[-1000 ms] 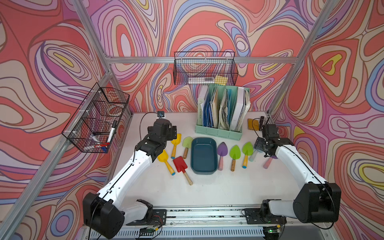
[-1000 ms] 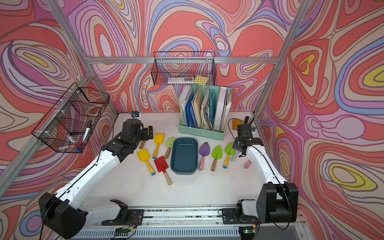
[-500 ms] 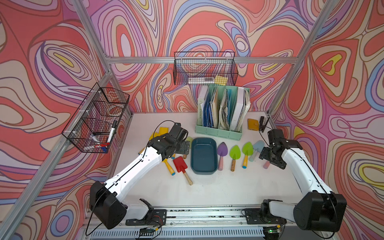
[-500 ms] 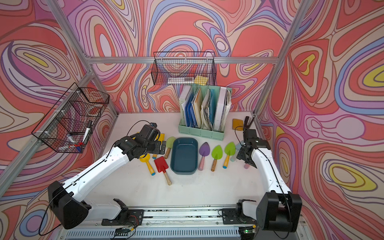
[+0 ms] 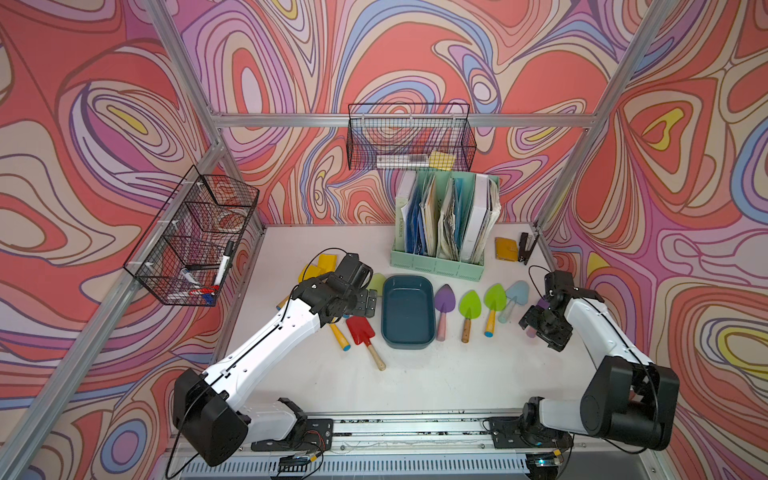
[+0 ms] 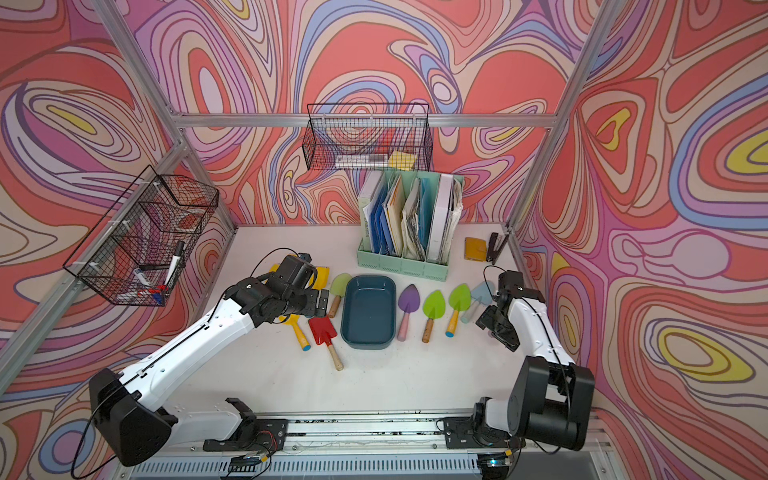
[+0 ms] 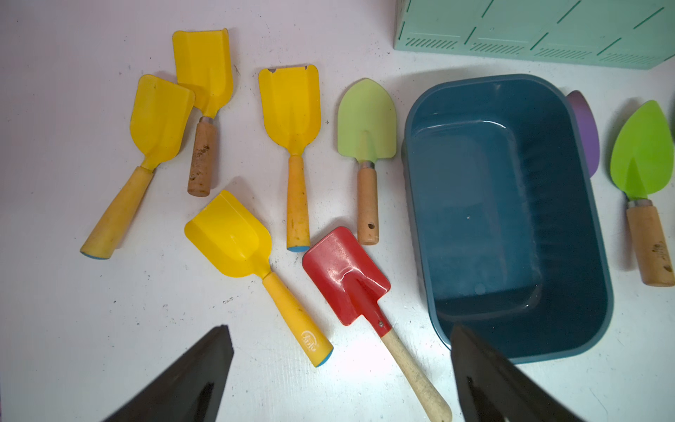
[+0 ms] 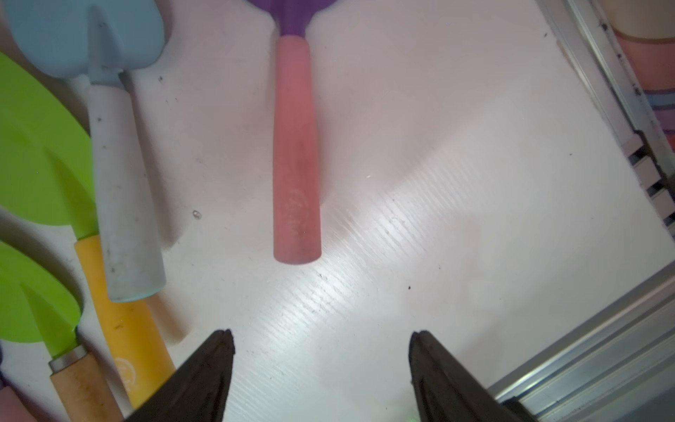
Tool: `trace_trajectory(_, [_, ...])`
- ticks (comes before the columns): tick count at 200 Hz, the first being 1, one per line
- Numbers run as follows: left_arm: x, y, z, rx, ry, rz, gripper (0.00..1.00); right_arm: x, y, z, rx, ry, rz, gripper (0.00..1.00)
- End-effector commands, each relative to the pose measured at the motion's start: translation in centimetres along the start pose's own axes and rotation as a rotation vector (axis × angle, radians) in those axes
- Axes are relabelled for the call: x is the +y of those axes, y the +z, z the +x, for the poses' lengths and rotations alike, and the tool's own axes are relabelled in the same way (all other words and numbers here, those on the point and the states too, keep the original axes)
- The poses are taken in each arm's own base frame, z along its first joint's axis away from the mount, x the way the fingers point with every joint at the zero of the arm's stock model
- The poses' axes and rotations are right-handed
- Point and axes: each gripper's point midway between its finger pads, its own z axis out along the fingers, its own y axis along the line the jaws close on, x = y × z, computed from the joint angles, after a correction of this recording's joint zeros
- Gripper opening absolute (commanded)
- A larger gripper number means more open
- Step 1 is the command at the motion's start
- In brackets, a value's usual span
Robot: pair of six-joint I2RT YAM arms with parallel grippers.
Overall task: Put the shovel into the storage box
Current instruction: Pick up the shovel from the center of the board.
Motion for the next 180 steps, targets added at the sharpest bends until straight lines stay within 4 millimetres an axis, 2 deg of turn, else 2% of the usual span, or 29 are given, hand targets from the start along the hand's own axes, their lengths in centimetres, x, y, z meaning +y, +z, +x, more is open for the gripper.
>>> trace_trajectory(1, [-0.5,0.5,0.5,0.033,0.025,0.015,0.99,0.2,0.4,-1.6,-0.045,0.028,0.009,0.77])
trace_trajectory(45, [-2.3,0.9,0.1,0.0,-0.034,0.118,0.99,0.2,2.0,-2.6,-0.06,0.041,0.036,0.71])
trace_trajectory(87, [-2.4,1.2,0.0,0.006,-0.026,0.118,0.99,0.8,3.5,-3.8,-0.069,0.053,0.022,0.65])
trace_trajectory(134, [-2.7,1.8,0.2,0.031,-0.022,0.115,0.99,1.4,5.6,-4.0,-0.046,0.059,0.005,0.57])
trace_trajectory(161, [-2.8,2.0,0.3,0.045,-0.021,0.11,0.99,1.8,6.5,-3.9,-0.025,0.061,-0.01,0.44])
trace_trajectory(180, [-2.7,2.1,0.3,0.051,-0.022,0.107,0.99,1.8,6.9,-3.6,-0.016,0.061,-0.013,0.29])
